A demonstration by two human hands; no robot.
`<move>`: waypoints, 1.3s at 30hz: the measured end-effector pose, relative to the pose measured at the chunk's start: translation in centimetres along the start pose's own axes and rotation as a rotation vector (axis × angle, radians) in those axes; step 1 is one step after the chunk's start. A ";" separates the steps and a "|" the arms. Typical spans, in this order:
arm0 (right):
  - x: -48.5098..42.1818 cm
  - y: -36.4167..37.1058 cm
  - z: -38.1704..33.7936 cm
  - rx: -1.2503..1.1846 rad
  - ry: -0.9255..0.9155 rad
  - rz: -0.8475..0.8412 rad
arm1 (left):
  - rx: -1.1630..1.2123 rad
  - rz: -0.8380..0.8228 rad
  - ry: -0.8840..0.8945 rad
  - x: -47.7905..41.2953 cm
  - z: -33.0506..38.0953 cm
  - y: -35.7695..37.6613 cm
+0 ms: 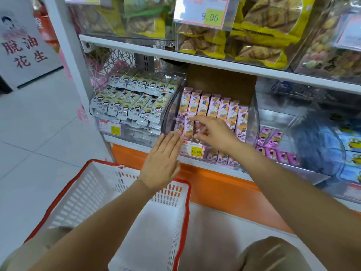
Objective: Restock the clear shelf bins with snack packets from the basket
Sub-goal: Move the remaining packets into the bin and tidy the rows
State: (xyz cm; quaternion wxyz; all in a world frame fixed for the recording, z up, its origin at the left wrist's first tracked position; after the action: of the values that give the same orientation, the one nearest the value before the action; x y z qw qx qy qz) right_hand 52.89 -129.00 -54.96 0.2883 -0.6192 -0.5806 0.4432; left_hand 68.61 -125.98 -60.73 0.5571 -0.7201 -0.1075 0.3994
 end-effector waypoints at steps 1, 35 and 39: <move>-0.2 0.6 -0.1 -0.017 -0.004 -0.044 | 0.002 -0.002 -0.009 0.3 -0.2 0.2; 5.1 -12.5 9.5 -0.066 0.175 0.483 | 0.244 0.066 0.131 -8.8 10.0 -2.0; 7.9 -11.0 16.4 0.087 0.369 0.292 | 0.302 -0.018 0.186 -10.9 13.3 -0.1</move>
State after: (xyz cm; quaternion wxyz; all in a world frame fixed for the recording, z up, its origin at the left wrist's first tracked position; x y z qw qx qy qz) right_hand 32.78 -122.17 -54.32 0.3488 -0.7540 -0.4029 0.3841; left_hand 52.25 -122.91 -56.48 0.6702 -0.6609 -0.0009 0.3377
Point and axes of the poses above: each hand's wrist, its own x-axis away from the middle knuckle, its own y-axis out of the palm, z = x × y, the point moved 7 cm from there along -x, towards the middle knuckle, and after that the axes turned 6 degrees about z, right-handed, at the moved point
